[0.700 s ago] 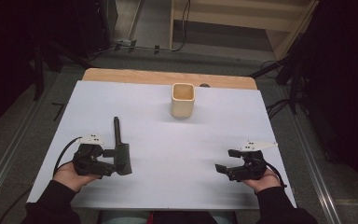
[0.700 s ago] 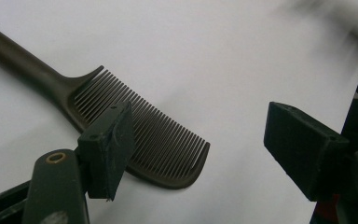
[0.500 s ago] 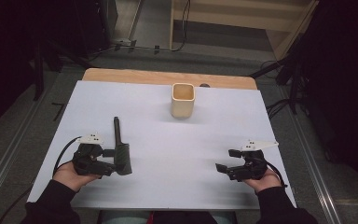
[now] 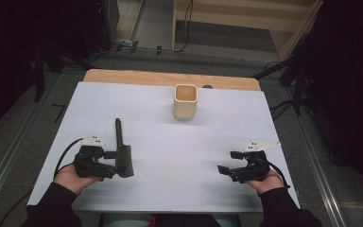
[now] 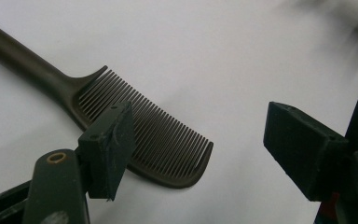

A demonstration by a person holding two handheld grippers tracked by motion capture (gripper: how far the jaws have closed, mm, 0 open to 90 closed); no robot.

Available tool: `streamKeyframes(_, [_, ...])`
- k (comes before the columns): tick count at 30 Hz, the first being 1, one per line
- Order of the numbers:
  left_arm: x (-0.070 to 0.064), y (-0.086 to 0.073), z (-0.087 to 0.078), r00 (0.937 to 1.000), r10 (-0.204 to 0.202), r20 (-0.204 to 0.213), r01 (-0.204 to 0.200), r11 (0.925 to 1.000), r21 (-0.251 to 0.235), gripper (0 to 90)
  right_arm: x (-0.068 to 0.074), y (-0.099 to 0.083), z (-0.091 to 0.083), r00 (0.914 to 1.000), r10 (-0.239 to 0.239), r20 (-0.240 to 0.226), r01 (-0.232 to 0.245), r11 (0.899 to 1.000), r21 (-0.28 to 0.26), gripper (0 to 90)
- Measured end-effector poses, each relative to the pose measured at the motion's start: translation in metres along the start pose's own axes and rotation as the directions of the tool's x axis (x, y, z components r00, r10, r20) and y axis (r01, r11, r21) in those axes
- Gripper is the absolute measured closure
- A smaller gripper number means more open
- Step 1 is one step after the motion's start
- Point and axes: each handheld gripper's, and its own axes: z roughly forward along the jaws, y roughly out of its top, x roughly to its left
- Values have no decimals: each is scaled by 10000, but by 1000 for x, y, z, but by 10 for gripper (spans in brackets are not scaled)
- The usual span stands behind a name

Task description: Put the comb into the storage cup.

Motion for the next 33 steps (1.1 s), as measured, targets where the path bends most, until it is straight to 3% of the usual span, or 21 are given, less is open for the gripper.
streamKeyframes(8, [2, -1, 0, 10000, -44, 18, 44, 10000, 38, 254, 0, 0, 2, 10000, -34, -38, 34, 10000, 74, 133])
streamKeyframes(11, [2, -1, 1, 10000, -14, 9, 13, 10000, 74, 254, 1, 0, 1, 9997, -178, -154, 177, 9998, -71, 173])
streamKeyframes(33, [4, 0, 1, 9999, -123, 17, 123, 9998, 139, 259, 1, 0, 3, 9999, -17, -115, 18, 10000, 56, 172])
